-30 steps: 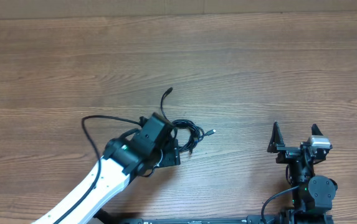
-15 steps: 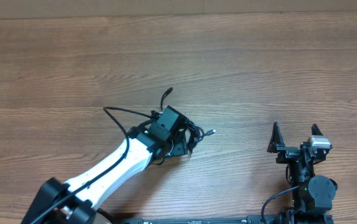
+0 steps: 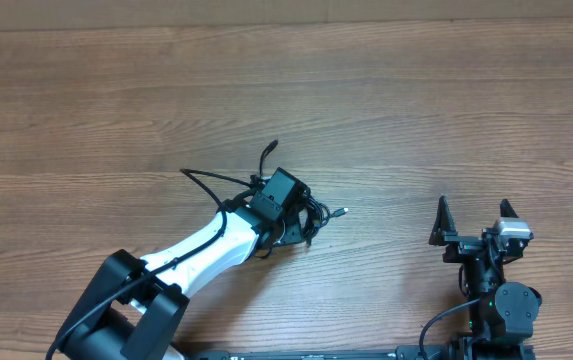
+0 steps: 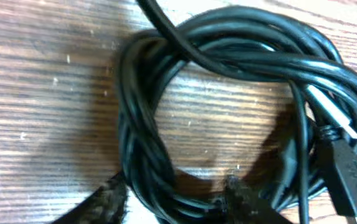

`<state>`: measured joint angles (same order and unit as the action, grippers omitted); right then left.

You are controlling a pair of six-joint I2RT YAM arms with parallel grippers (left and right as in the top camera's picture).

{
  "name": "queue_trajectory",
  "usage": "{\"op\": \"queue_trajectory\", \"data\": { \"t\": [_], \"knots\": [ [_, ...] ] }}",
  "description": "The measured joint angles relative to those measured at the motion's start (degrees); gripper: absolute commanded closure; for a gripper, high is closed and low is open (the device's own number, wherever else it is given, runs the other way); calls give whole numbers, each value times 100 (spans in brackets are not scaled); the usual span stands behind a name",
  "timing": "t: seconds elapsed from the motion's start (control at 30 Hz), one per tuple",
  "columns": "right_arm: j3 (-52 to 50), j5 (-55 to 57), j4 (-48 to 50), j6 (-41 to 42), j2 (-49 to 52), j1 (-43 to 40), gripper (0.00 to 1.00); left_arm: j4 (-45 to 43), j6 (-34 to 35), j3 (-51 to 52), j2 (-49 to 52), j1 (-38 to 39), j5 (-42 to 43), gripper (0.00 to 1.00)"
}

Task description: Untangle cables

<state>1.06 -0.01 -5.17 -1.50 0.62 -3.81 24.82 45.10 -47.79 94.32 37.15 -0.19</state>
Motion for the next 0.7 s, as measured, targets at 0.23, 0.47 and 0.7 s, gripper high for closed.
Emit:
{"op": "queue_trajectory", "data": {
  "t": [0.23,0.47,0.7],
  "knots": [
    [0,2,2,-2,0,0,0,-63,249,0,48,2,-304,94],
    [0,2,2,-2,0,0,0,-92,302,-33,48,2,-354,96],
    [0,2,2,0,0,0,0,-92,345,-33,48,2,-354,96]
  ]
}}
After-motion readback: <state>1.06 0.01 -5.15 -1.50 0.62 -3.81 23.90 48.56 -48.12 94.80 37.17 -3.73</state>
